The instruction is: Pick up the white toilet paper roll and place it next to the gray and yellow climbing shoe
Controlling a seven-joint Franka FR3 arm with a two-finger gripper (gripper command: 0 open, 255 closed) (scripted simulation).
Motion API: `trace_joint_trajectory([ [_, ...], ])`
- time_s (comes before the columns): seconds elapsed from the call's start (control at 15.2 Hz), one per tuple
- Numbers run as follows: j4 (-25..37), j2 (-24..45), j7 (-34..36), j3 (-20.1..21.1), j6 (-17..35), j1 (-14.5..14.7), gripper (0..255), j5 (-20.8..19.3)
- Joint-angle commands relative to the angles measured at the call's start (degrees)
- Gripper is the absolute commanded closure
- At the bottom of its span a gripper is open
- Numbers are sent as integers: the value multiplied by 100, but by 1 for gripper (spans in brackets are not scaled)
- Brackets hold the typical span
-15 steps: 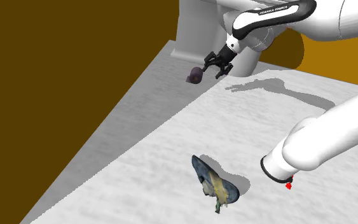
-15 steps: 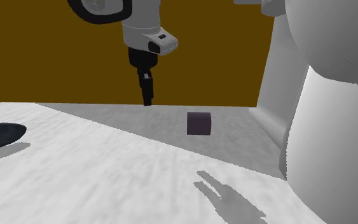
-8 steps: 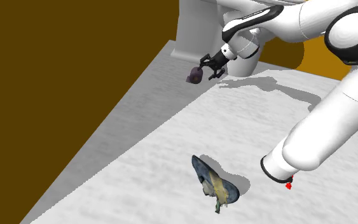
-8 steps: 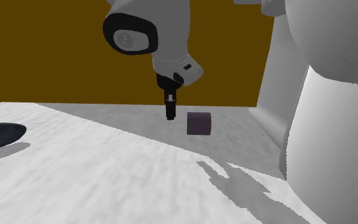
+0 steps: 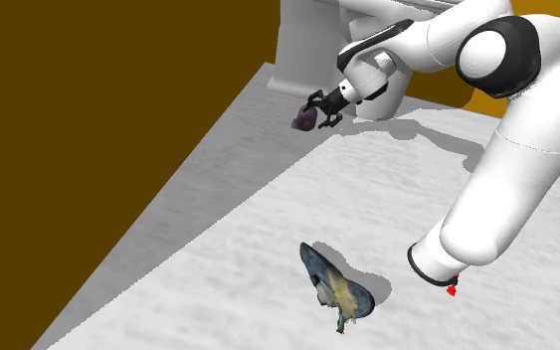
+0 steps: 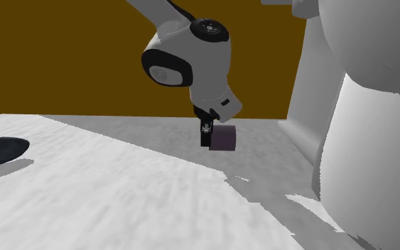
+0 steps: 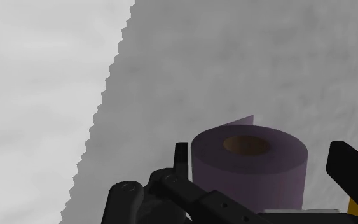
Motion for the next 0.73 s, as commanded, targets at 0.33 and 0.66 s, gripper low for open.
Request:
trace_joint_trajectory([
  [0.33, 140, 320, -164, 121, 135, 14, 0, 302],
  [0.66, 140, 320, -164, 121, 135, 14, 0, 302],
])
